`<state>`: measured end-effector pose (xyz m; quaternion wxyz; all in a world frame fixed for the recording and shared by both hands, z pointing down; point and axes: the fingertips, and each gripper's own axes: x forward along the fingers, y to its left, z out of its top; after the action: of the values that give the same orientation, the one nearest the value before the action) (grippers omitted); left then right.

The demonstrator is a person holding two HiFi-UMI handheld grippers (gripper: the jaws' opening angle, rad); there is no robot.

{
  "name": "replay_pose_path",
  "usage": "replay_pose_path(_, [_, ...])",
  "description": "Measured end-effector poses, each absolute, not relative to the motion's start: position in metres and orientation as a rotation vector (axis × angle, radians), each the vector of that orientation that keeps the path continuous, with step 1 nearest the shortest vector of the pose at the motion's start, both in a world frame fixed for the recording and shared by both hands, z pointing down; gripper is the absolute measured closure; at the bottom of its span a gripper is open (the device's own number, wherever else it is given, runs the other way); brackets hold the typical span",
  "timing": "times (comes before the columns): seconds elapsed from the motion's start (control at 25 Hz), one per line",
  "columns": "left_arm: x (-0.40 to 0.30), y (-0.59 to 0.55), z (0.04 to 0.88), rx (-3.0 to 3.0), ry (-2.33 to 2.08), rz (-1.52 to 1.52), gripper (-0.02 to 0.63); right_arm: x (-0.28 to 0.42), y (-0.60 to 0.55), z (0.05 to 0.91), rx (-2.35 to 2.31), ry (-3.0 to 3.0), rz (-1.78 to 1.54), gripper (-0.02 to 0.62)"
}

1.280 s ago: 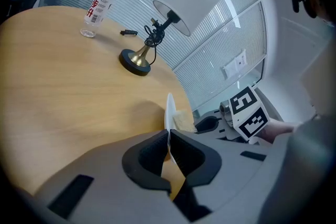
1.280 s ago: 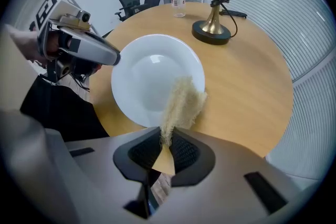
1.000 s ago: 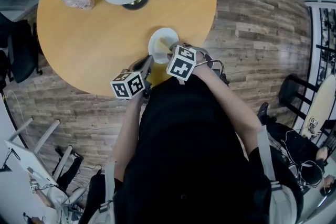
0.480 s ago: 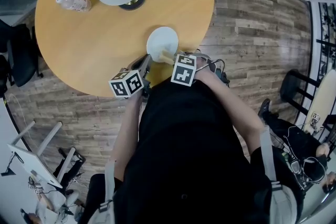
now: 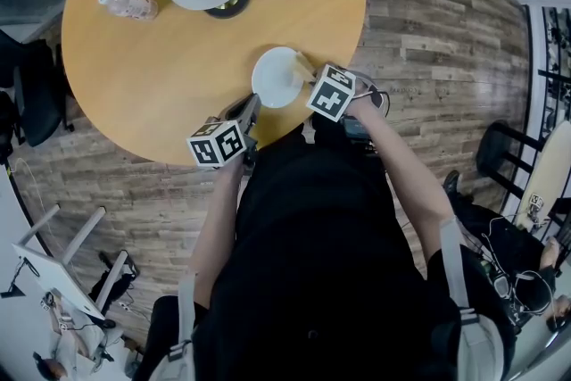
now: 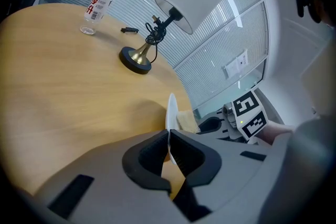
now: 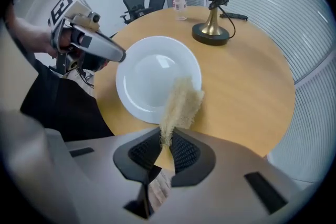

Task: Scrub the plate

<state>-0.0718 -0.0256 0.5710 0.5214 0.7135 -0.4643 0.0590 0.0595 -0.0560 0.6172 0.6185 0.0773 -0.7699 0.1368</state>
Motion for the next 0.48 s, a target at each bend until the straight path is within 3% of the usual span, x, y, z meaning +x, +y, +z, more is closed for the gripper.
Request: replay_pose_path(0.48, [-0.073, -0.028, 0.573, 1.705, -1.114, 0.138, 0.583, 0.045, 0.011, 0.624, 0.014, -1.745, 0.309, 0.549])
